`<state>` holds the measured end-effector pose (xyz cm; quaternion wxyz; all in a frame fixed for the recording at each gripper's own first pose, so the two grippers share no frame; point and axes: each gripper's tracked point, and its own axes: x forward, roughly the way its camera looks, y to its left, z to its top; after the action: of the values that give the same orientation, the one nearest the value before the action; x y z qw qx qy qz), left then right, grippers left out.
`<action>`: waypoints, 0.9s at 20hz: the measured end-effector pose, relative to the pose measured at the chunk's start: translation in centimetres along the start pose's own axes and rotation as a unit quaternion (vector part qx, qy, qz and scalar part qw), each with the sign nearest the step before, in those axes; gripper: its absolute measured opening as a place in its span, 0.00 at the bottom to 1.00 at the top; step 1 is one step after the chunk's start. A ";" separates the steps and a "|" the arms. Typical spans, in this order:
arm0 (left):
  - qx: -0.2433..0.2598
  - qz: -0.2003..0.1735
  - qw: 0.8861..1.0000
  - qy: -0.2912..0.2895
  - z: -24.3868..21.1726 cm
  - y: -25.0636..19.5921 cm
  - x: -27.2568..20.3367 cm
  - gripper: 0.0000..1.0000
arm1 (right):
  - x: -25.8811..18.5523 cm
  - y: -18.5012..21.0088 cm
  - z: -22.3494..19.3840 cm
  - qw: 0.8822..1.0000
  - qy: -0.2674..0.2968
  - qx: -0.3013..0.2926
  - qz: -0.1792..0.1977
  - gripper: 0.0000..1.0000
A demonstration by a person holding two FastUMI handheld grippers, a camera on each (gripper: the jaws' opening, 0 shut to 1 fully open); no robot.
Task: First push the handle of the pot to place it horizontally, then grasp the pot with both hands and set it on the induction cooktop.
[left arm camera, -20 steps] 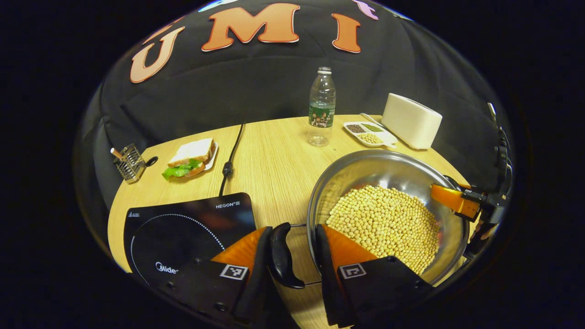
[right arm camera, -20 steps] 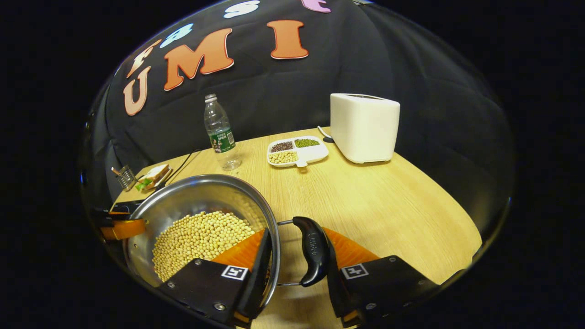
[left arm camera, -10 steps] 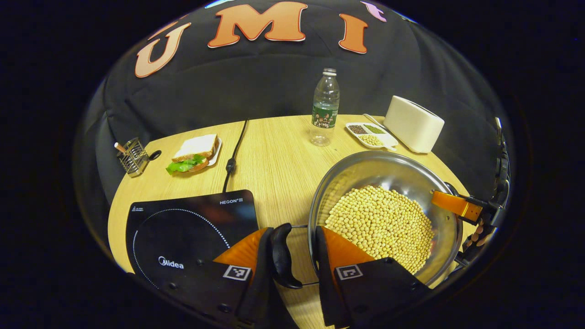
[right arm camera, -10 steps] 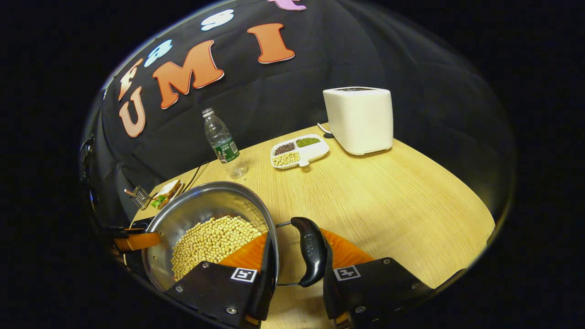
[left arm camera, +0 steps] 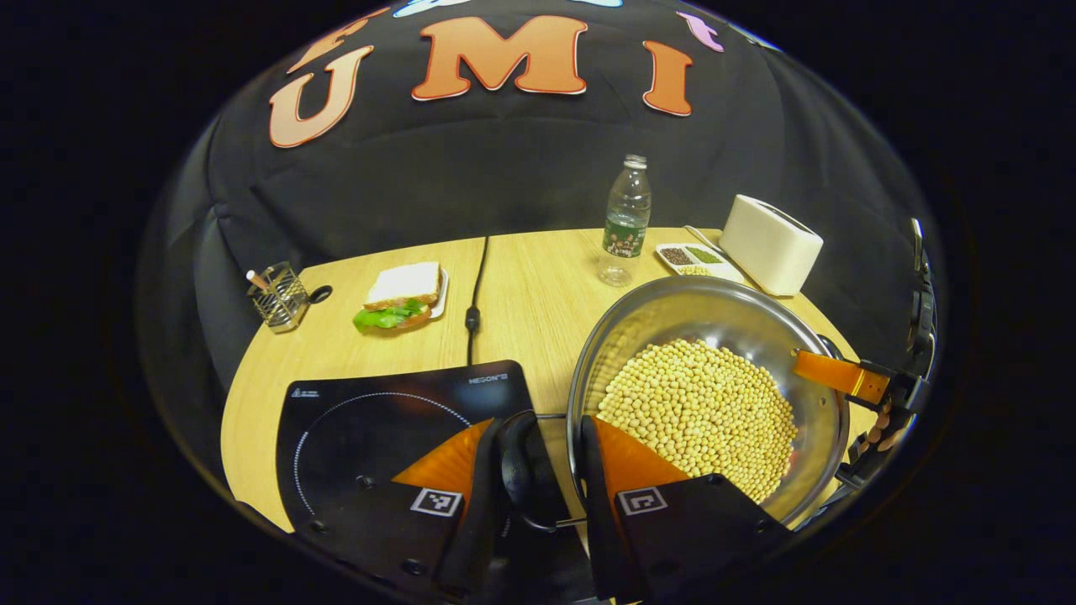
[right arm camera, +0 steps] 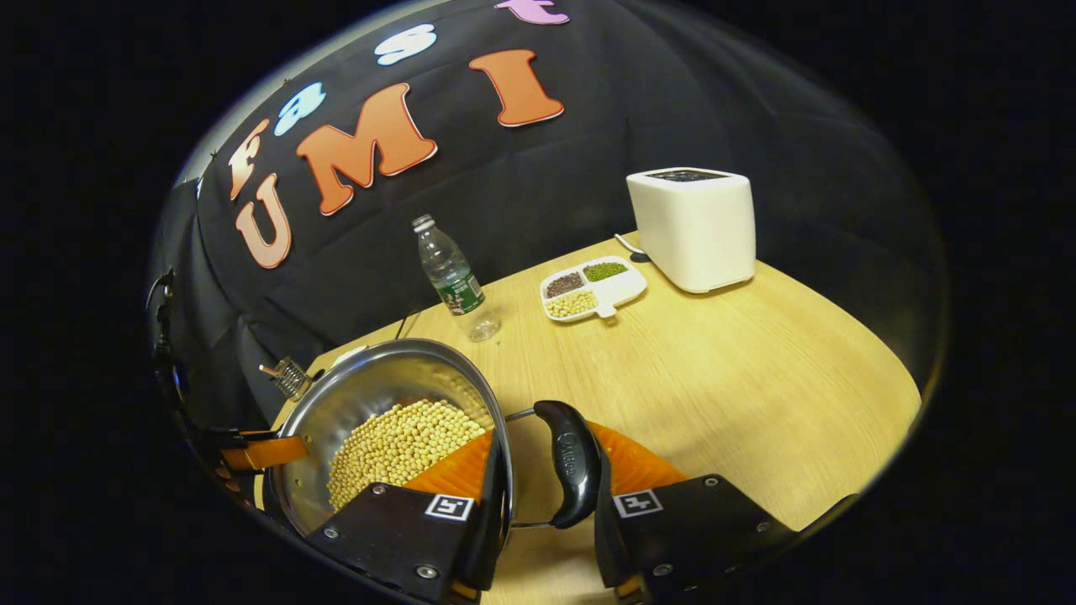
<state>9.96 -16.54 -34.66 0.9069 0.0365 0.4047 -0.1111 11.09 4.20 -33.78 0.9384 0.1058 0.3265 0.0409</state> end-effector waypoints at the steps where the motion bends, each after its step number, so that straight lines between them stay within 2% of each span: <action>1: -0.003 0.003 1.000 0.000 0.0 0.7 -0.4 0.53 | 0.0 0.7 0.0 1.000 0.000 0.000 0.004 0.46; 13: -0.037 0.040 0.998 -0.005 0.5 9.1 -4.7 0.53 | -0.1 9.4 -0.7 0.998 0.014 -0.001 0.057 0.46; 18: -0.046 0.058 0.997 0.010 -0.3 13.2 -6.5 0.53 | 0.1 13.4 -2.0 0.996 0.033 -0.010 0.080 0.46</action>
<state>8.58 -2.51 -30.33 0.9083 0.0193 0.4160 -0.0387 9.81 17.63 -32.33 0.9218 0.1213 0.3471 0.1226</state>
